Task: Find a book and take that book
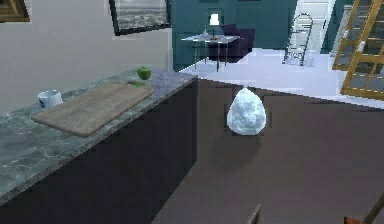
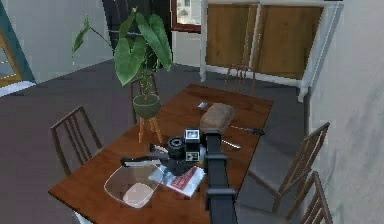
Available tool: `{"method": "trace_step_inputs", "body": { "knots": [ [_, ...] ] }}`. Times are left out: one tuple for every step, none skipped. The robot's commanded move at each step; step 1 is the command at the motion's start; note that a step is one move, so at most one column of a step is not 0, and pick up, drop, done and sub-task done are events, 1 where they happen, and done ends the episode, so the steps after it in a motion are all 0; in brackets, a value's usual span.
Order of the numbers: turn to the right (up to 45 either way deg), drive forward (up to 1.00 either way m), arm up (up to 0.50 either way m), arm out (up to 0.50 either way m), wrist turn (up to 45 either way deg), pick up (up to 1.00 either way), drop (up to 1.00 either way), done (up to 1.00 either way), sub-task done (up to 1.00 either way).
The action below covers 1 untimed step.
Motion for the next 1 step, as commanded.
{"method": "trace_step_inputs", "body": {
  "knots": [
    [0.0, 0.00, 0.00, 0.00, 45.0, 0.00, 0.00, 0.00, 0.00]
  ]
}}
